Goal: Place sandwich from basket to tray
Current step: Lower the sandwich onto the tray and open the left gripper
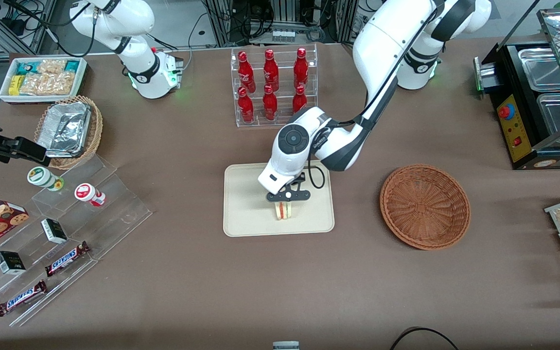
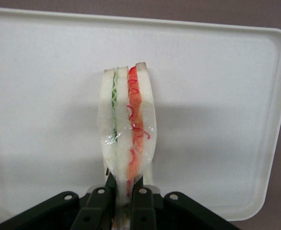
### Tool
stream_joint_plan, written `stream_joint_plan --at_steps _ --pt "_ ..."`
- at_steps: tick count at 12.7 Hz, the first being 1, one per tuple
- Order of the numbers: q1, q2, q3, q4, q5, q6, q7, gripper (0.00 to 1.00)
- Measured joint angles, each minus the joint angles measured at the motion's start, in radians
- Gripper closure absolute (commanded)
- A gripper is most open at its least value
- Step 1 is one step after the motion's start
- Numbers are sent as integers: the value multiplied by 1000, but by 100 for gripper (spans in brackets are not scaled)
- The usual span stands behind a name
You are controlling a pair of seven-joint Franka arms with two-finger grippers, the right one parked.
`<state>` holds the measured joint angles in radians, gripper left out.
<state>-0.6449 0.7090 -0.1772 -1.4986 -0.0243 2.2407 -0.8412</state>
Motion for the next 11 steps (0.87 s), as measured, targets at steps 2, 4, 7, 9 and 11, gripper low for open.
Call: stream_joint_plan --at_steps 2,4,7,9,11 --pt "-3 8 0 0 -16 0 -4 100" --pt "-6 17 0 0 -16 1 -25 100" --pt "-17 24 -1 3 -16 2 -55 0" --pt "-18 27 -1 14 -16 2 -63 0" --pt "-18 27 -1 23 -16 2 -65 0"
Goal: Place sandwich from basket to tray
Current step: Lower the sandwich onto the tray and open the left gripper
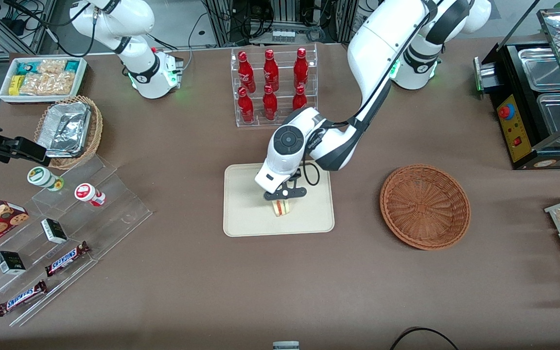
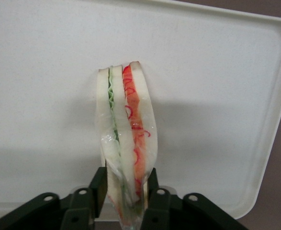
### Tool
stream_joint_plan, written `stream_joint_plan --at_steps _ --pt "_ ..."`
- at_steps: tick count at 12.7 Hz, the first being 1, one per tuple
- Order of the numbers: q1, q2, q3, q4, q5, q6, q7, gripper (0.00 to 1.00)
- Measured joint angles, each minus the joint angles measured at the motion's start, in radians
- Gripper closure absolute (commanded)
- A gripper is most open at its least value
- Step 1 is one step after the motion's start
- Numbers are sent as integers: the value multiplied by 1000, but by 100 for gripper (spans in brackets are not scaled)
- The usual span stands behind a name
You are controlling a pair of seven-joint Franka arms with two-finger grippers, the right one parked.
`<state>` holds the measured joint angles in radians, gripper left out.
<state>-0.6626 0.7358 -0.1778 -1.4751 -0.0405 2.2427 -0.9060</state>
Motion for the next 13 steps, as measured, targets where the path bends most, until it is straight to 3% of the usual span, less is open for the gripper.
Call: stream_joint_plan --at_steps 5,10,13 --pt "0 -14 2 29 0 -19 -1 0" --pt "19 -81 13 126 0 -228 -1 0" --pt "22 -105 18 146 8 -259 76 0"
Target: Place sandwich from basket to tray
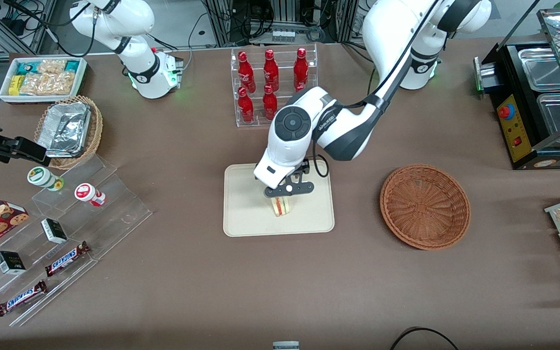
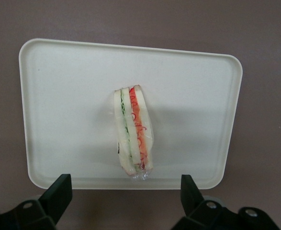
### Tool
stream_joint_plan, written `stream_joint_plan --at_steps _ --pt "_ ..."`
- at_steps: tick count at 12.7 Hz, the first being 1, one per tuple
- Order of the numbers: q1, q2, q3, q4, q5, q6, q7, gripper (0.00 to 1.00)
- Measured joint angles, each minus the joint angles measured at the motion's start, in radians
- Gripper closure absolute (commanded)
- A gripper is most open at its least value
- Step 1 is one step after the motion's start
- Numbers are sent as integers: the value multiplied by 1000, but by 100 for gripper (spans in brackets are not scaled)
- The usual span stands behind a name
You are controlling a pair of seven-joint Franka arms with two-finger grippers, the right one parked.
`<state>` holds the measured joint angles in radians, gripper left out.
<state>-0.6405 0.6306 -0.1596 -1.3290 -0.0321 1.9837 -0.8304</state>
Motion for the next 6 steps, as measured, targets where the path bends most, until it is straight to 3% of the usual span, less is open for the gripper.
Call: stream_joint_plan --at_steps 6 --pt "161 -87 22 -3 4 -209 250 0"
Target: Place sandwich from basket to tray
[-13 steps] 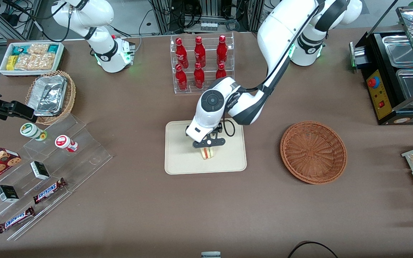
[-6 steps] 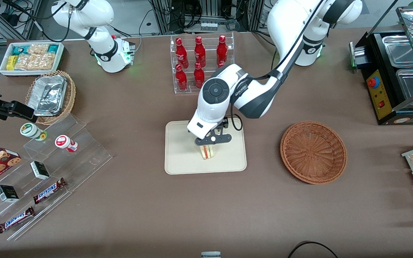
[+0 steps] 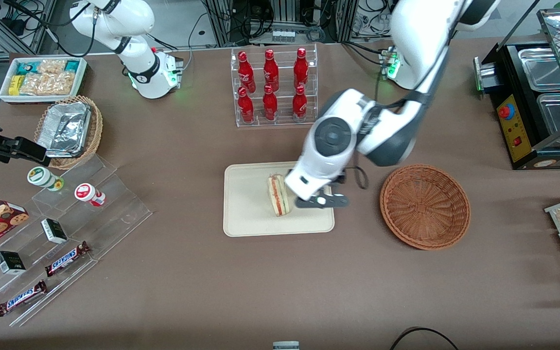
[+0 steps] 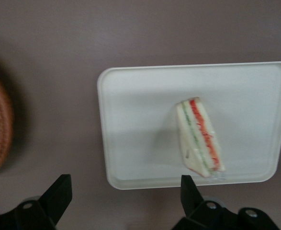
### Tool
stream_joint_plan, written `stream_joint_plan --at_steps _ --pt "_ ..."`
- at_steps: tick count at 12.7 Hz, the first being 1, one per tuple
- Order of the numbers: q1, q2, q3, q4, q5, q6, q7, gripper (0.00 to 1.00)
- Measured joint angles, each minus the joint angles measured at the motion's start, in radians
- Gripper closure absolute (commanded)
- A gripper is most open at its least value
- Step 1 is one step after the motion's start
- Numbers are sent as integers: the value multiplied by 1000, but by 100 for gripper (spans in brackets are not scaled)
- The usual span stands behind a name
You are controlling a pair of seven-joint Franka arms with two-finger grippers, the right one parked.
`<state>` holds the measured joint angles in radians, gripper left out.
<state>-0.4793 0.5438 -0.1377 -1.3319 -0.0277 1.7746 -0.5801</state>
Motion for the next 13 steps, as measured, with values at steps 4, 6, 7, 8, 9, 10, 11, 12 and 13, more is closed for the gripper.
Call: stream_joint_plan --at_steps 4,6,7,8,9,10,11,12,13 --pt "158 -95 2 -65 -1 -65 250 0" --pt "229 -165 2 -134 -1 -70 364 0" --pt "262 -201 2 -165 -1 -84 415 0" --pt "290 -235 2 -187 -1 -104 455 0" --pt "314 -266 2 -201 -1 -125 478 0" --pt "333 -290 2 -209 -1 -143 487 0" --pt "350 -308 2 -211 -1 -165 492 0" --pt "366 -325 3 -211 -1 -186 499 0" --pt "383 -340 3 -211 -1 -205 510 0"
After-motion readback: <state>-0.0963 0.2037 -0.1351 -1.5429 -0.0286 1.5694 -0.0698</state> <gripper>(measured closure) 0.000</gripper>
